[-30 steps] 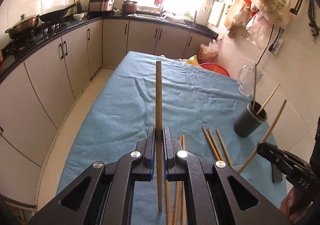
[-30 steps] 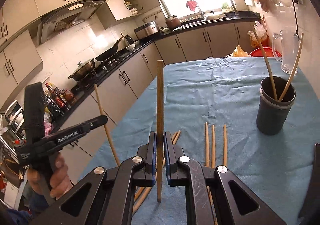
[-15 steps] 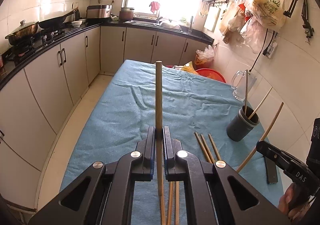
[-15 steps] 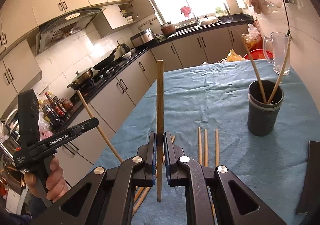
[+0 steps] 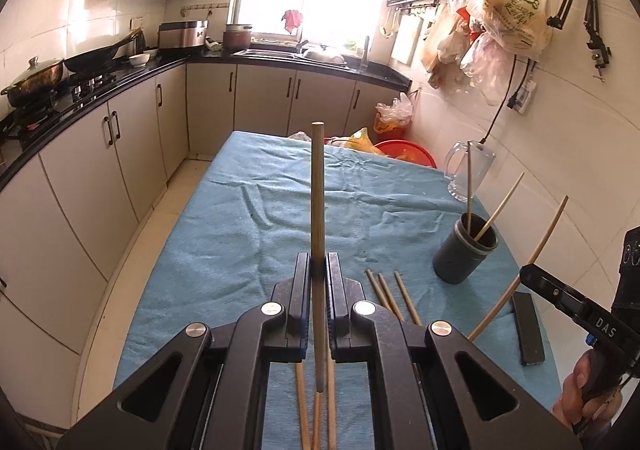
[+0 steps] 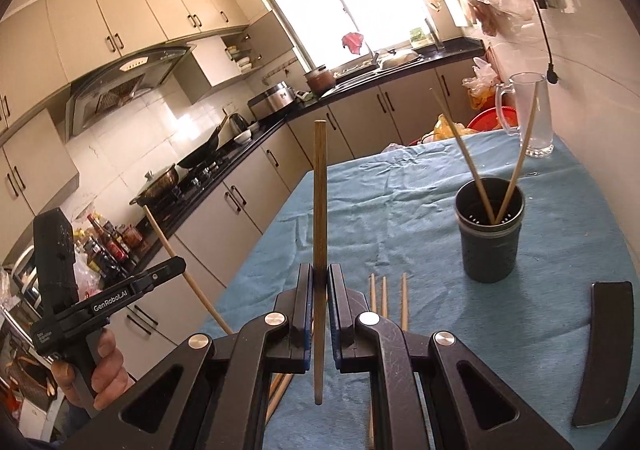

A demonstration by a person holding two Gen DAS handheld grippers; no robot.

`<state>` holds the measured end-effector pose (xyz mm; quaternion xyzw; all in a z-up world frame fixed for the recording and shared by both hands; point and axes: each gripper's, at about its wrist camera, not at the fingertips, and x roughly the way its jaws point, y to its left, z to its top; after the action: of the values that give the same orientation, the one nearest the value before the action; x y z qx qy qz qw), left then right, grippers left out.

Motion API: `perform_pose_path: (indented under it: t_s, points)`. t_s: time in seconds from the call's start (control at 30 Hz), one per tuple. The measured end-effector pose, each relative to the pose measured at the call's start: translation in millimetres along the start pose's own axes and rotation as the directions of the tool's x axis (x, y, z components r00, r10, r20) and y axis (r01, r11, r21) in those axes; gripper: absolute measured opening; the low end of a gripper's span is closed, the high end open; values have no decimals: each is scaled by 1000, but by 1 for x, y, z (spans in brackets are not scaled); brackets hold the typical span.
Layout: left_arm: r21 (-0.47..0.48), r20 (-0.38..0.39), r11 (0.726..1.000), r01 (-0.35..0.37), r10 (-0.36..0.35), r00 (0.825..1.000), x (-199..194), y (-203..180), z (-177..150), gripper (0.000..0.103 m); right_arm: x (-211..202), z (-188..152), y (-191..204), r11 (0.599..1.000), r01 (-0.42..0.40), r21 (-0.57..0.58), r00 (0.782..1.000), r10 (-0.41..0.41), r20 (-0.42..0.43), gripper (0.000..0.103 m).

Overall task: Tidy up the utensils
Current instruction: 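Lift the chopstick upright with the right tool over the black cup, then drop the chopstick into the black cup by opening the right tool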

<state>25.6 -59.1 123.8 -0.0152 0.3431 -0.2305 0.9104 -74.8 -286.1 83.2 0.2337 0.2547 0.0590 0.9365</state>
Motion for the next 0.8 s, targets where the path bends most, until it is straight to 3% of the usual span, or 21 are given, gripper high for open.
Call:
perform_pose_path:
  t_s: [0.5,0.8]
  points:
    - [54,-8,997,63,-63,998,-1,-43,14,6,-35,7,-36,997,23,71,997,-28,77,8]
    - [127,-13,984,124,-124,992,6,-97,34,6,-61,22,-64,992,57,113,987,-73,146,8]
